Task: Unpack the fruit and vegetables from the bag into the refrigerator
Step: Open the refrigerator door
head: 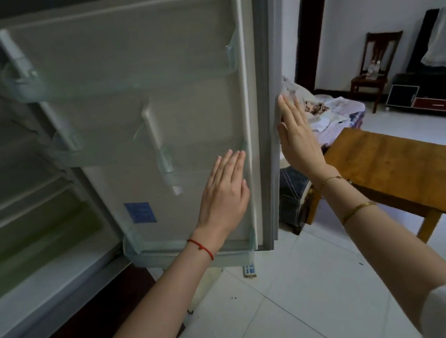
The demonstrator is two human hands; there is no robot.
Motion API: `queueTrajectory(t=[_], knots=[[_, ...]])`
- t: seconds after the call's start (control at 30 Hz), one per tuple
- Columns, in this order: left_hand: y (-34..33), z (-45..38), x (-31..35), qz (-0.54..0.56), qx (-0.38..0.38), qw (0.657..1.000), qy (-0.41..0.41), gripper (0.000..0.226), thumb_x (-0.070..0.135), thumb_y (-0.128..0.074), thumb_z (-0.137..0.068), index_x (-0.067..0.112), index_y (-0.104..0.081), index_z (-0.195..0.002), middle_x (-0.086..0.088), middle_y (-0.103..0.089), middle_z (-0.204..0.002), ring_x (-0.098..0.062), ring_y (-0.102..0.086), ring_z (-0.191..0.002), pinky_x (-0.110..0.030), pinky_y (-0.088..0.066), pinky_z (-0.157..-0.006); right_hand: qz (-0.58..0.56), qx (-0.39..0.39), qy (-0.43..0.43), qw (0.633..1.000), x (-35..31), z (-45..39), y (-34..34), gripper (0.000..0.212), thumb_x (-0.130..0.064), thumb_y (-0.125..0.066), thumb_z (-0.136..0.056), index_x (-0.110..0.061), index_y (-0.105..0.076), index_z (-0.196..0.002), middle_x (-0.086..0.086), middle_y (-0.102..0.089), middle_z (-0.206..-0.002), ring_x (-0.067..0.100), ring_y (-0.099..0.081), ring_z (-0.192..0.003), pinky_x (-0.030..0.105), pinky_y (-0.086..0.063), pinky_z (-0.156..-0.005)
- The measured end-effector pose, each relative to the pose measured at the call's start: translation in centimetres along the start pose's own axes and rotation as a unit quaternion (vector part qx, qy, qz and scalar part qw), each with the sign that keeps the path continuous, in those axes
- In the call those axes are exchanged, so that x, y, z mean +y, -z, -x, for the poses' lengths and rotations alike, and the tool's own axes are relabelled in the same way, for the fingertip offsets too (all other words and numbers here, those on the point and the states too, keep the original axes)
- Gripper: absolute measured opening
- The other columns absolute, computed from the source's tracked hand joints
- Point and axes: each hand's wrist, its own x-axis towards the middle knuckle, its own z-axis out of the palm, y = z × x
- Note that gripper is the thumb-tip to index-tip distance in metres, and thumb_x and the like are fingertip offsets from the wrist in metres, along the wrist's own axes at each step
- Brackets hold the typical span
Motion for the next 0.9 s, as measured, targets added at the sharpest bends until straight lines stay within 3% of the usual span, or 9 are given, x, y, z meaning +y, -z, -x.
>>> queueTrajectory(t=[0.3, 0.43, 0.6, 0.9], knots=[[-1.5, -1.6, 1.7, -0.043, -0.022, 0.996, 0.077, 0.059, 0.023, -0.035, -0.1, 0.006, -0.016, -0.154, -0.008, -0.019, -0.162, -0.017, -0.008, -0.151, -0.038, -0.009, -0.123, -0.054, -0.016, 0.042, 0.997, 2.1, -1.9, 0.2, 0.05, -0.018, -0.03, -0.106, -0.011, -0.02, -0.155, 0.006, -0.018, -0.162, 0.019, -0.005, -0.152, 0.039, -0.012, -0.125], [-0.6, -0.8, 2.3, -0.058, -0.011, 0.991, 0.121, 0.062, 0.026, -0.037, -0.101, 0.007, -0.013, -0.155, -0.006, -0.015, -0.163, -0.015, -0.005, -0.151, -0.036, -0.006, -0.124, -0.092, 0.0, 0.085, 0.992, 1.2, -1.7, 0.8, 0.049, -0.023, -0.034, -0.106, -0.009, -0.026, -0.152, 0.008, -0.027, -0.159, 0.02, -0.019, -0.15, 0.04, -0.02, -0.123], [2.2, 2.7, 2.1, -0.084, 0.01, 0.977, 0.195, 0.063, 0.029, -0.038, -0.1, 0.007, -0.015, -0.154, -0.008, -0.019, -0.162, -0.017, -0.009, -0.151, -0.032, -0.002, -0.123, -0.135, 0.001, 0.134, 0.982, -1.9, 0.7, 1.2, 0.049, -0.026, -0.039, -0.105, -0.006, -0.032, -0.149, 0.01, -0.035, -0.155, 0.024, -0.024, -0.147, 0.041, -0.022, -0.122], [9.6, 12.9, 2.6, -0.164, 0.022, 0.938, 0.306, 0.059, 0.037, -0.037, -0.099, 0.008, -0.031, -0.15, -0.009, -0.036, -0.154, -0.022, -0.028, -0.145, -0.045, -0.019, -0.121, -0.201, -0.134, 0.254, 0.937, -9.1, 5.9, -0.9, 0.056, -0.038, -0.046, -0.102, -0.01, -0.033, -0.149, 0.006, -0.04, -0.151, 0.02, -0.034, -0.141, 0.041, -0.029, -0.118]])
